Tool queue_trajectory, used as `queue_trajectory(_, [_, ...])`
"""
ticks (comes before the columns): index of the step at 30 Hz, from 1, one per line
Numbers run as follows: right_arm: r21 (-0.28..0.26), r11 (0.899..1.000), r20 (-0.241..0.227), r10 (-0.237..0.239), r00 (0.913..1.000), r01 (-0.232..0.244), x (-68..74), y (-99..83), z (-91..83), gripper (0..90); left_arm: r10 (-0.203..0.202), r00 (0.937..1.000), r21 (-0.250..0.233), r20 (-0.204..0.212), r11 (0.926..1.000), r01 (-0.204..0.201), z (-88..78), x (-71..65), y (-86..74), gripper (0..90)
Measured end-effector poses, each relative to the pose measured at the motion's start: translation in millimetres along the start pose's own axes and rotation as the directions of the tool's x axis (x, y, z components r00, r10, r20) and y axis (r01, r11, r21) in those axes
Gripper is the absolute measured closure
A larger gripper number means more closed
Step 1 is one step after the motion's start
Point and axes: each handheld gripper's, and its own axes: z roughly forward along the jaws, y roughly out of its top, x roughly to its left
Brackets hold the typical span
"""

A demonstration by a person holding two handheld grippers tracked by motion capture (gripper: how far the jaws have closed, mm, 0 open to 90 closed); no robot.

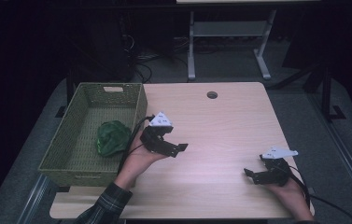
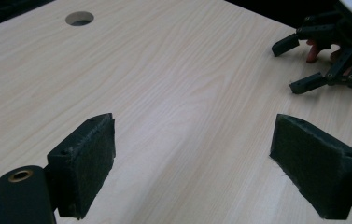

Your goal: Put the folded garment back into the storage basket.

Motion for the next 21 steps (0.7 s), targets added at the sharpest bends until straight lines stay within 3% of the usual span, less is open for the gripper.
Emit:
queue_trajectory(11, [0.000, 1.000, -0.001, -0.002, 1.0000, 0.002, 0.0, 0.0, 0.0, 10.9, 0.034, 0.9993, 0.076, -0.015, 0.9965, -0.033, 42.1, -8.4, -25.3, 13.5])
queue_trajectory(21, [0.000, 1.000, -0.001, -0.003, 1.0000, 0.003, 0.0, 0.0, 0.0, 10.9, 0.047, 0.9988, 0.124, -0.015, 0.9913, -0.044, 64.7, -5.8, -48.1, 13.5])
